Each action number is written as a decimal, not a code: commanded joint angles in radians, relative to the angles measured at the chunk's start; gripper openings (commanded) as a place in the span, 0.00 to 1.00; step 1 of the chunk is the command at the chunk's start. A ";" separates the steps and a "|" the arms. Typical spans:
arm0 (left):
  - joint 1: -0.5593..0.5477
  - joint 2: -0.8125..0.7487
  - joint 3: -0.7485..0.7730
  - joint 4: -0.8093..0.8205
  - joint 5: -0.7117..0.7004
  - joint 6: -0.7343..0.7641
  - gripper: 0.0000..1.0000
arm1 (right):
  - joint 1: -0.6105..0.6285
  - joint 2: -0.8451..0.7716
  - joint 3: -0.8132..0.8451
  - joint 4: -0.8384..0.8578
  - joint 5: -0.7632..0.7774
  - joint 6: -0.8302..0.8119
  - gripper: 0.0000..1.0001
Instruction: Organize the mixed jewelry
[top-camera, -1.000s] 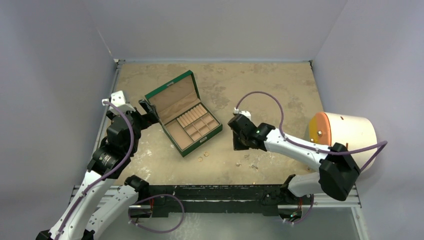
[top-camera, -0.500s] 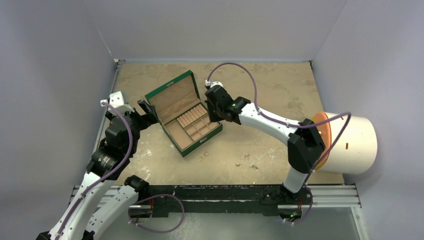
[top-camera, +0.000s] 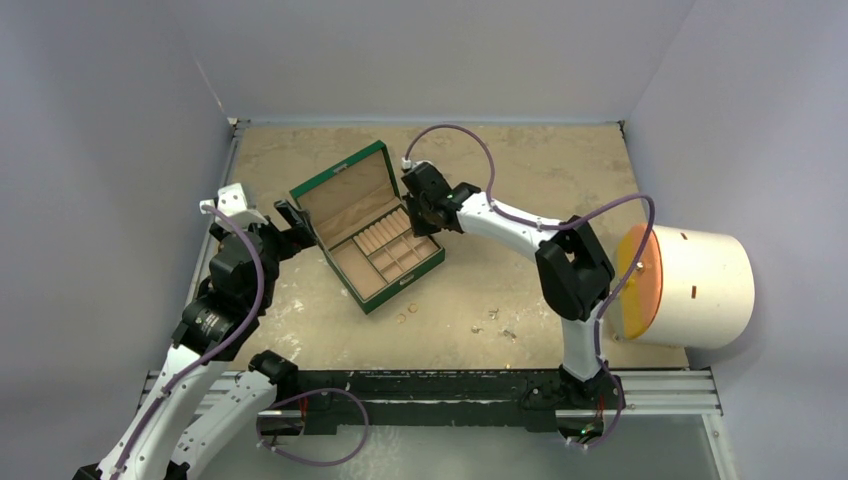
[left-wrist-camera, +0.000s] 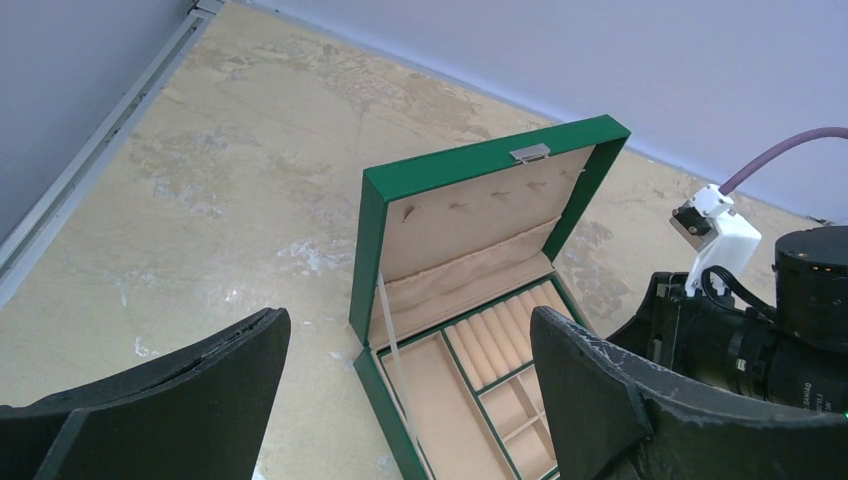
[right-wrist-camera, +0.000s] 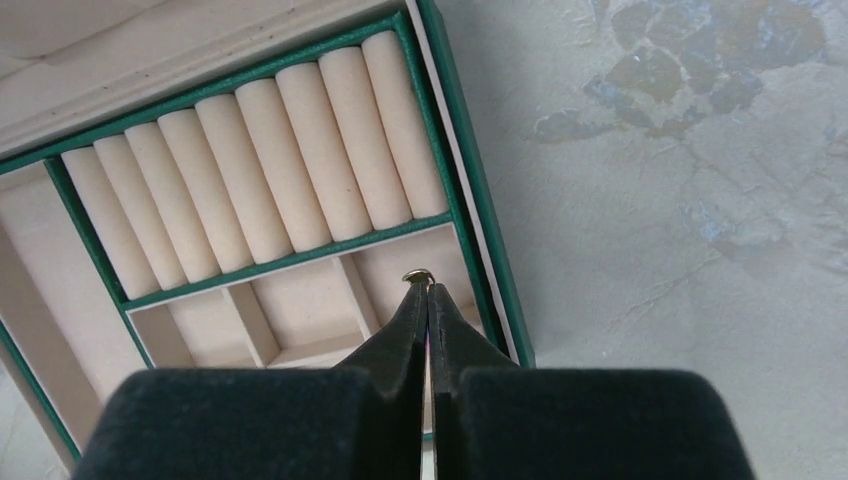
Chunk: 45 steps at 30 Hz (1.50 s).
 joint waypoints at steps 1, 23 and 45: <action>0.008 -0.005 0.011 0.041 -0.002 0.008 0.90 | -0.006 0.008 0.071 0.010 -0.028 -0.013 0.00; 0.010 -0.009 0.009 0.038 -0.004 0.009 0.90 | -0.007 -0.122 -0.018 0.003 -0.019 0.019 0.13; 0.010 0.021 0.009 0.043 0.022 0.005 0.90 | -0.005 -0.796 -0.593 -0.308 0.070 0.245 0.22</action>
